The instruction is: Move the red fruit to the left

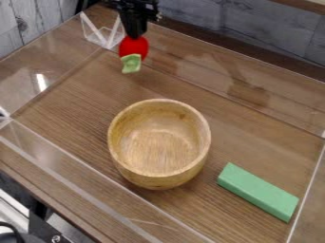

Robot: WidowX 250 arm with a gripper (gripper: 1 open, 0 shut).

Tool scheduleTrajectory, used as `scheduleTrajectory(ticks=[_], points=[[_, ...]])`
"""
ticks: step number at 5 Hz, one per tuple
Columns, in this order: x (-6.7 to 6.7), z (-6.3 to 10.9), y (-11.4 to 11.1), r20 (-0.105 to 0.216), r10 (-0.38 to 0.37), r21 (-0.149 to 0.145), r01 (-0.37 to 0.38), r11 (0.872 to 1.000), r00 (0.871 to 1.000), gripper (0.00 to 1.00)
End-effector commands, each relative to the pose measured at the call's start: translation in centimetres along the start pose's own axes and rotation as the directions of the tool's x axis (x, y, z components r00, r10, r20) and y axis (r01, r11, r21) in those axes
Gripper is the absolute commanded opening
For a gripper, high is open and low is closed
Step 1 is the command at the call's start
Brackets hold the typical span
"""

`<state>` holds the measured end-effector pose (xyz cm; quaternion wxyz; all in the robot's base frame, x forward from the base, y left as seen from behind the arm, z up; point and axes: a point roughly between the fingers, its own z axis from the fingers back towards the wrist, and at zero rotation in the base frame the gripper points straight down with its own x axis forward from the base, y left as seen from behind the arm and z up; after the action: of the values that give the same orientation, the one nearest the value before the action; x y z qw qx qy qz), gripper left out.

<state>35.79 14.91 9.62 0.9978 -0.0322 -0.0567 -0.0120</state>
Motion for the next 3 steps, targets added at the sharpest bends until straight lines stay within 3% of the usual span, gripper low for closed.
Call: scheduleTrajectory(ticks=[1, 3], points=[[0.5, 2.3, 1.3, 0.078, 0.055, 0.040, -0.059, 0.997, 0.995, 0.00], [0.7, 3.4, 2.8, 0.083, 0.037, 0.029, -0.040, 0.999, 0.996, 0.00]])
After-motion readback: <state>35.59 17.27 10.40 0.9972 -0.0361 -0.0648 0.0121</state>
